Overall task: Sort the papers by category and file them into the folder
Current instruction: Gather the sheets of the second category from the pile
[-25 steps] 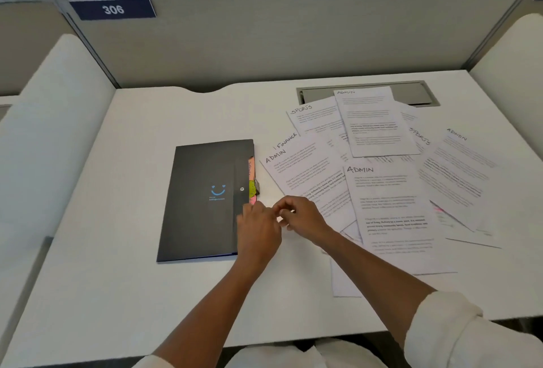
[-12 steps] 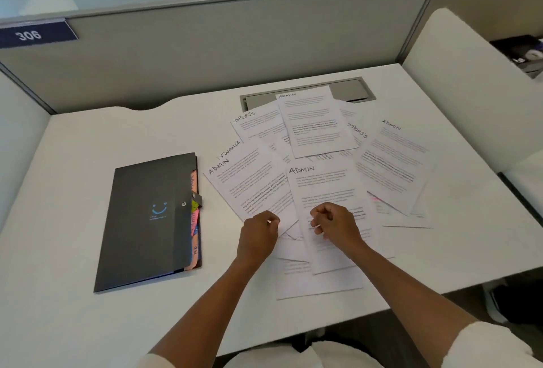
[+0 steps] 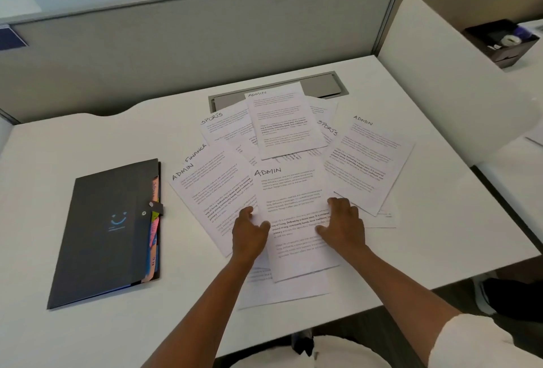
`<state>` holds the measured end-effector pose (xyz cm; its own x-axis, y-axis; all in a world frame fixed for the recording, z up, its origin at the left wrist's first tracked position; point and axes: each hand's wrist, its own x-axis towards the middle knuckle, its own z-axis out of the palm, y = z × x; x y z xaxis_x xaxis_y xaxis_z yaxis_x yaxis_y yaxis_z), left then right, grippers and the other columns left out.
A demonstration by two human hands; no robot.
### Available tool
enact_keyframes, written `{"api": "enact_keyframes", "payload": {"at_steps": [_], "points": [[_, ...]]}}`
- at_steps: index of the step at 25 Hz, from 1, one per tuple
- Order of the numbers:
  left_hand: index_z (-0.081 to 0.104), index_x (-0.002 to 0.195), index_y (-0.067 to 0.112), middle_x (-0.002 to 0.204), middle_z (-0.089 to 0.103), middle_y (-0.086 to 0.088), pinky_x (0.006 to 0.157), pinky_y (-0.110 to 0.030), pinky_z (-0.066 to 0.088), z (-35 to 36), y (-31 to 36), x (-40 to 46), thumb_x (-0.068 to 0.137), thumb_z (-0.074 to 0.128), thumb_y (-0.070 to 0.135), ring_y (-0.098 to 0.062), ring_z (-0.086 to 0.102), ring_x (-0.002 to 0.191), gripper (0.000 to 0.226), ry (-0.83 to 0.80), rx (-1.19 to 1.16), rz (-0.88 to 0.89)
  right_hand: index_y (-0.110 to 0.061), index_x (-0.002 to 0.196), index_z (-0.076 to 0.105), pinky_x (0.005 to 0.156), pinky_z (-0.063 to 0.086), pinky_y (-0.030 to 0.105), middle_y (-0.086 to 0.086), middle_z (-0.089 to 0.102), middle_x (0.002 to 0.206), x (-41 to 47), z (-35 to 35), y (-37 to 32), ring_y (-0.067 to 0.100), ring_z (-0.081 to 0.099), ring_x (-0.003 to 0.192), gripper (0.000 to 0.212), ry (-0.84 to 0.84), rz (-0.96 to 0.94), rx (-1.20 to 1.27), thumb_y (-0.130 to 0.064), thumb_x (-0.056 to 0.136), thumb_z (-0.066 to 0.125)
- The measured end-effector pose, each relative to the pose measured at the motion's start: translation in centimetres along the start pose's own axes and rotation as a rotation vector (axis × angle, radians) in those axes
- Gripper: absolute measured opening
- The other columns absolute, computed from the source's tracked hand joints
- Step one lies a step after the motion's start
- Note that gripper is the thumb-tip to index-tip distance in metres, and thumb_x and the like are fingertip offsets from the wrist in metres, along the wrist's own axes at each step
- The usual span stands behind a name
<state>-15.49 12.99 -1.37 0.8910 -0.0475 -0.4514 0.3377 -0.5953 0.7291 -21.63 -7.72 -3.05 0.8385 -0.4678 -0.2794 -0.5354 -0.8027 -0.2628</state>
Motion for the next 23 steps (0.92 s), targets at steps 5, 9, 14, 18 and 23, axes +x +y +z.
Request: {"api": "enact_keyframes", "payload": {"at_steps": [5,9,14,18,23], "points": [[0.047,0.134,0.015,0.122,0.063,-0.002,0.086,-0.042,0.058,0.4,0.7,0.7,0.088,0.065,0.025,-0.023,0.067,0.1,0.05,-0.057,-0.194,-0.173,-0.019,0.135,0.037,0.09,0.048,0.041,0.005,0.037,0.141,0.4,0.5,0.7,0.028,0.042,0.121,0.071,-0.009,-0.01,-0.02,-0.049,0.078,0.069],[0.063,0.116,0.016,0.111,0.072,-0.003,0.078,-0.039,0.062,0.9,1.4,0.4,0.091,0.063,0.018,-0.022,0.071,0.091,0.025,-0.149,-0.174,-0.133,-0.019,0.135,0.038,0.092,0.047,0.04,0.005,0.037,0.141,0.3,0.7,1.0,0.027,0.041,0.122,0.07,0.005,-0.04,-0.018,-0.05,0.079,0.068],[0.064,0.122,0.018,0.117,0.07,-0.001,0.086,-0.048,0.059,1.4,1.3,0.2,0.092,0.062,0.019,-0.025,0.07,0.097,0.03,-0.146,-0.163,-0.094,-0.016,0.135,0.041,0.091,0.047,0.04,0.007,0.043,0.135,1.1,-0.3,1.3,0.028,0.044,0.121,0.066,-0.017,-0.046,0.166,-0.043,0.082,0.069],[0.064,0.119,0.017,0.117,0.069,0.0,0.09,-0.048,0.057,0.5,0.6,0.4,0.092,0.06,0.015,-0.023,0.069,0.098,0.027,-0.063,-0.242,-0.1,-0.011,0.126,0.049,0.09,0.044,0.042,0.013,0.05,0.126,3.6,-2.4,3.6,0.035,0.049,0.115,0.05,0.152,0.137,0.323,-0.032,0.084,0.068],[0.062,0.12,0.018,0.119,0.067,-0.002,0.092,-0.048,0.055,-0.9,-0.7,0.9,0.093,0.058,0.014,-0.024,0.066,0.101,0.027,0.03,-0.259,-0.119,-0.006,0.136,0.033,0.098,0.036,0.049,0.023,0.04,0.134,7.6,-4.4,6.2,0.042,0.04,0.121,0.074,0.152,0.478,0.161,-0.039,0.08,0.068]]}}
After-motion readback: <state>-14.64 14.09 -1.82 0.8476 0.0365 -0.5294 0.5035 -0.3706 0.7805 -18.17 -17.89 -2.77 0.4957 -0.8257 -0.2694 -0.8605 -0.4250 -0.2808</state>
